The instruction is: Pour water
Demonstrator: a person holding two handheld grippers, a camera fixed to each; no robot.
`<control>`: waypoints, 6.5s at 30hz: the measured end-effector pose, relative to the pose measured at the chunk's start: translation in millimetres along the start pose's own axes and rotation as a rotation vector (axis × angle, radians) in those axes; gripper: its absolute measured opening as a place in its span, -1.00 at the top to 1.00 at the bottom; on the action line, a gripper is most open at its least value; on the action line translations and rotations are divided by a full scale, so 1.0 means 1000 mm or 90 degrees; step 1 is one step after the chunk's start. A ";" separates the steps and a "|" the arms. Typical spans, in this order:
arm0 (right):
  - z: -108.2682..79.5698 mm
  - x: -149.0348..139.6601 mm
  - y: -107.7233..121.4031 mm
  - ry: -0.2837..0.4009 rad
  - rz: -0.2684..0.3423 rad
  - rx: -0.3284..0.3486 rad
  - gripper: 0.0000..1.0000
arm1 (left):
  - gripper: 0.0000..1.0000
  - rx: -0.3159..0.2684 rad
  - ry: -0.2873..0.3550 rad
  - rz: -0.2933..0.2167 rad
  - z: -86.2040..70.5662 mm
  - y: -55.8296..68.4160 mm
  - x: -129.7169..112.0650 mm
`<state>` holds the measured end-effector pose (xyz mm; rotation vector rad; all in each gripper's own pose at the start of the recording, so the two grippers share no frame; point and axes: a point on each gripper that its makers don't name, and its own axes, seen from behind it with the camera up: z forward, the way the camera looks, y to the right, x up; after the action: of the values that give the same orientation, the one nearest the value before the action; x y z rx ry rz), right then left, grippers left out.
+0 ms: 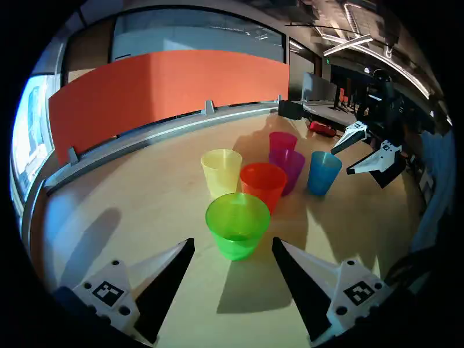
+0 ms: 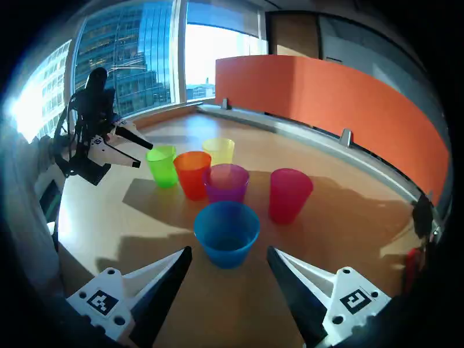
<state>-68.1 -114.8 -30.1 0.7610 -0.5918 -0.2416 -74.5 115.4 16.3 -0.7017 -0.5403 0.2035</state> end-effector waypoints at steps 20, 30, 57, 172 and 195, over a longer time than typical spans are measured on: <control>0.027 -0.008 0.001 -0.019 0.001 0.011 -1.00 | -1.00 -0.031 -0.023 0.009 0.030 0.004 0.000; 0.038 0.000 0.001 -0.016 0.000 0.016 -1.00 | -0.99 -0.047 -0.022 0.010 0.041 0.007 0.005; 0.048 0.008 0.001 -0.002 -0.003 0.025 -1.00 | -0.75 -0.049 -0.028 0.019 0.051 0.007 0.006; -0.093 0.313 -0.053 0.363 -0.376 -0.054 -0.81 | -0.75 -0.100 0.298 0.061 -0.083 0.127 0.192; -0.097 0.356 -0.058 0.359 -0.553 -0.128 -0.81 | -0.75 -0.125 0.297 0.063 -0.078 0.144 0.195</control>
<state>278.1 -246.4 21.0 0.8090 0.3271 -0.8375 131.9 248.3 -49.9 -0.9350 -0.0781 0.0740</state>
